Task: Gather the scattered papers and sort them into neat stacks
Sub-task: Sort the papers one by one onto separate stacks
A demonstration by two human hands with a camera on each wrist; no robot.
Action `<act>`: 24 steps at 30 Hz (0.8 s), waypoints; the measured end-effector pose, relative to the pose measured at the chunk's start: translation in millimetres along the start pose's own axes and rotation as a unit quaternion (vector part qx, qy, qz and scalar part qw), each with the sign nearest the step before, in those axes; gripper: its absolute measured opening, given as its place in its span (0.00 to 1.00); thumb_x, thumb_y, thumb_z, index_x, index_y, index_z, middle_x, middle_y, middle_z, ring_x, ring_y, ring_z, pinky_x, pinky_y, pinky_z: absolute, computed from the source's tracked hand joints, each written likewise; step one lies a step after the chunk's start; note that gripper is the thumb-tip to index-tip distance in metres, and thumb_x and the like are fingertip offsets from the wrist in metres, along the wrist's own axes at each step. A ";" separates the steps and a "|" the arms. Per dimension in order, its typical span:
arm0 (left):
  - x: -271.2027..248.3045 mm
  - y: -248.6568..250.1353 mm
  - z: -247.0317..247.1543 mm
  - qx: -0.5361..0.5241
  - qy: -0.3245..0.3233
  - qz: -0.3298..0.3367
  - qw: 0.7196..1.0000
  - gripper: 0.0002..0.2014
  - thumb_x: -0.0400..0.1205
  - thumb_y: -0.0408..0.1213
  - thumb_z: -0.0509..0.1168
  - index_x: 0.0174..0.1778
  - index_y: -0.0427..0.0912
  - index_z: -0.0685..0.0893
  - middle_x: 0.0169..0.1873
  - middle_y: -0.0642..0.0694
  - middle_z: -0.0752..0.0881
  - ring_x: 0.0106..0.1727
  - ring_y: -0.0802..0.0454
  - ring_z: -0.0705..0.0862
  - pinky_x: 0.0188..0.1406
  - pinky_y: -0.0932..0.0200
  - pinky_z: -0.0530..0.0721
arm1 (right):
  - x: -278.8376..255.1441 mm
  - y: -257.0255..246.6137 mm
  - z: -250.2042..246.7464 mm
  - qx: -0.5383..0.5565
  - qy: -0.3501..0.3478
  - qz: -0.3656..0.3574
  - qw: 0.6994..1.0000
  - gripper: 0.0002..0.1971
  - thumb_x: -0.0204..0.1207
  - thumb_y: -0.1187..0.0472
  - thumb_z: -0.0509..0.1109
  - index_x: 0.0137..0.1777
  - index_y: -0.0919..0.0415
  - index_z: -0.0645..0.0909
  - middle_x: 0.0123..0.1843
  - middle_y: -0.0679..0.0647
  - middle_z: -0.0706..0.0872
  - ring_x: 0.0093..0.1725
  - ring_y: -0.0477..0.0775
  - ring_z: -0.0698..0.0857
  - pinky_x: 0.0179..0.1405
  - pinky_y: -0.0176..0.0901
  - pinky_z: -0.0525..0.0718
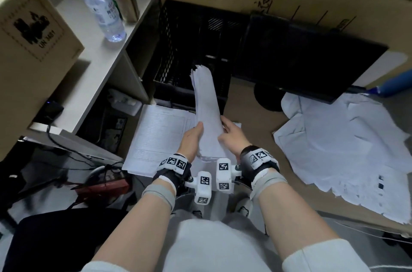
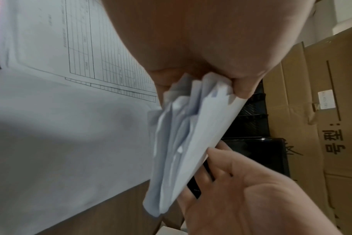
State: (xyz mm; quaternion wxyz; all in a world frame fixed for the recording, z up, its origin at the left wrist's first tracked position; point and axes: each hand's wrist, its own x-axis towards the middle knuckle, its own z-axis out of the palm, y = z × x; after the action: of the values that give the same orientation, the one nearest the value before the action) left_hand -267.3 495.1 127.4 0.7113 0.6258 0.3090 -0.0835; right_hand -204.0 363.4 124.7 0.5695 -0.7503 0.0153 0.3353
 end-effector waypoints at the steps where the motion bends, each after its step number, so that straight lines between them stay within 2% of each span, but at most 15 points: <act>1: 1.0 0.6 1.1 -0.015 -0.001 -0.002 1.000 0.14 0.93 0.45 0.54 0.53 0.47 0.83 0.43 0.56 0.86 0.42 0.64 0.84 0.33 0.72 0.80 | 0.1 0.0 -1.8 -0.006 -0.002 0.001 1.000 0.39 0.75 0.81 0.60 0.85 0.57 0.62 0.73 0.51 0.78 0.66 0.48 0.80 0.63 0.40 0.83; 3: 1.6 2.1 4.0 -0.025 -0.003 -0.010 1.000 0.16 0.92 0.43 0.54 0.46 0.47 0.86 0.42 0.51 0.89 0.43 0.57 0.87 0.39 0.65 0.82 | -0.6 1.3 -5.4 -0.003 -0.004 0.000 1.000 0.40 0.74 0.82 0.60 0.86 0.57 0.60 0.76 0.52 0.76 0.67 0.47 0.78 0.63 0.39 0.82; 5: 1.4 2.0 4.4 -0.025 0.005 -0.012 1.000 0.17 0.92 0.44 0.55 0.45 0.45 0.87 0.41 0.47 0.90 0.45 0.49 0.87 0.42 0.59 0.82 | -1.3 3.2 -7.6 0.002 0.001 0.000 1.000 0.41 0.73 0.84 0.58 0.86 0.58 0.60 0.76 0.50 0.75 0.69 0.45 0.76 0.61 0.35 0.81; 8: 1.0 3.4 4.3 -0.014 0.003 -0.003 1.000 0.18 0.91 0.44 0.56 0.43 0.43 0.86 0.40 0.44 0.90 0.43 0.48 0.87 0.46 0.55 0.81 | -3.0 3.4 -10.1 0.021 0.000 -0.004 1.000 0.42 0.72 0.86 0.57 0.86 0.60 0.59 0.77 0.51 0.73 0.70 0.43 0.74 0.51 0.26 0.82; 10: 1.1 3.9 3.4 0.014 -0.013 0.010 1.000 0.18 0.91 0.43 0.55 0.43 0.38 0.85 0.40 0.42 0.89 0.42 0.46 0.86 0.45 0.54 0.81 | -5.8 3.0 -9.8 0.025 0.002 -0.002 1.000 0.43 0.72 0.86 0.57 0.86 0.60 0.59 0.79 0.51 0.72 0.71 0.42 0.72 0.50 0.24 0.81; 12: 1.3 3.2 1.5 0.056 -0.032 0.032 0.997 0.16 0.90 0.40 0.57 0.44 0.34 0.84 0.37 0.43 0.88 0.39 0.47 0.85 0.36 0.57 0.80 | -8.2 2.7 -8.7 0.030 0.005 -0.004 1.000 0.42 0.72 0.86 0.58 0.86 0.59 0.59 0.80 0.51 0.71 0.73 0.42 0.72 0.53 0.24 0.80; 13: 1.7 1.6 0.8 0.063 -0.038 0.041 0.996 0.13 0.89 0.38 0.61 0.44 0.35 0.85 0.35 0.46 0.89 0.36 0.49 0.85 0.30 0.61 0.80 | -9.3 1.6 -8.2 0.033 0.006 -0.005 0.999 0.41 0.73 0.85 0.58 0.86 0.59 0.59 0.78 0.49 0.72 0.72 0.43 0.74 0.54 0.26 0.79; 15: 1.0 -0.9 -0.3 0.069 -0.049 0.050 0.995 0.05 0.85 0.36 0.69 0.50 0.38 0.87 0.38 0.47 0.91 0.37 0.52 0.88 0.28 0.64 0.82 | -10.0 -1.2 -6.8 0.043 0.006 -0.002 0.999 0.37 0.77 0.79 0.61 0.85 0.55 0.62 0.73 0.46 0.75 0.65 0.41 0.79 0.56 0.30 0.80; 16: 2.0 -2.8 -1.0 0.074 -0.052 0.053 0.994 0.07 0.83 0.37 0.72 0.53 0.38 0.88 0.41 0.47 0.91 0.39 0.53 0.89 0.29 0.64 0.83 | -9.6 -2.2 -6.1 0.048 0.007 0.003 0.999 0.34 0.79 0.74 0.63 0.84 0.53 0.64 0.73 0.45 0.75 0.64 0.40 0.80 0.59 0.33 0.80; 18: 5.7 -6.7 -3.2 0.095 -0.042 0.069 0.992 0.09 0.81 0.38 0.75 0.52 0.38 0.88 0.41 0.48 0.92 0.37 0.57 0.89 0.31 0.62 0.85 | -8.2 -2.6 -5.2 0.059 0.008 0.026 0.998 0.30 0.80 0.62 0.65 0.82 0.47 0.67 0.77 0.44 0.75 0.70 0.45 0.78 0.70 0.47 0.78; 20: 9.7 -9.4 -6.2 0.135 -0.018 0.087 0.987 0.03 0.81 0.32 0.74 0.45 0.37 0.89 0.37 0.48 0.90 0.35 0.55 0.87 0.36 0.58 0.85 | -9.8 -4.1 -3.4 0.089 0.007 0.057 0.994 0.30 0.78 0.47 0.70 0.80 0.44 0.70 0.75 0.42 0.77 0.73 0.46 0.76 0.73 0.57 0.76; 21: 12.2 -11.7 -7.4 0.151 -0.011 0.090 0.984 0.04 0.81 0.29 0.71 0.40 0.36 0.88 0.33 0.47 0.88 0.34 0.52 0.84 0.35 0.56 0.83 | -11.4 -5.9 -2.4 0.094 0.009 0.063 0.993 0.33 0.76 0.41 0.72 0.80 0.45 0.70 0.74 0.41 0.77 0.73 0.47 0.75 0.73 0.59 0.77; 22: 13.8 -13.7 -7.8 0.164 -0.006 0.089 0.982 0.10 0.81 0.27 0.69 0.33 0.38 0.85 0.28 0.48 0.84 0.30 0.52 0.80 0.32 0.56 0.79 | -12.7 -7.0 -2.0 0.082 0.012 0.067 0.994 0.36 0.74 0.38 0.74 0.79 0.47 0.69 0.73 0.42 0.76 0.72 0.47 0.75 0.72 0.60 0.77; 24: 15.3 -16.2 -7.4 0.184 0.002 0.093 0.979 0.20 0.81 0.27 0.68 0.23 0.45 0.75 0.18 0.56 0.74 0.23 0.58 0.70 0.26 0.59 0.68 | -9.2 -4.9 -0.7 0.058 0.034 0.076 0.995 0.34 0.73 0.43 0.77 0.76 0.49 0.69 0.70 0.44 0.78 0.69 0.50 0.78 0.68 0.61 0.81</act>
State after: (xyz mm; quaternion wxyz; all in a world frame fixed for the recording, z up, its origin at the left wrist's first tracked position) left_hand -265.8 502.9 105.3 0.5880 0.7721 0.2303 -0.0713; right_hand -208.8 361.2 133.8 0.5840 -0.7239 0.1112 0.3501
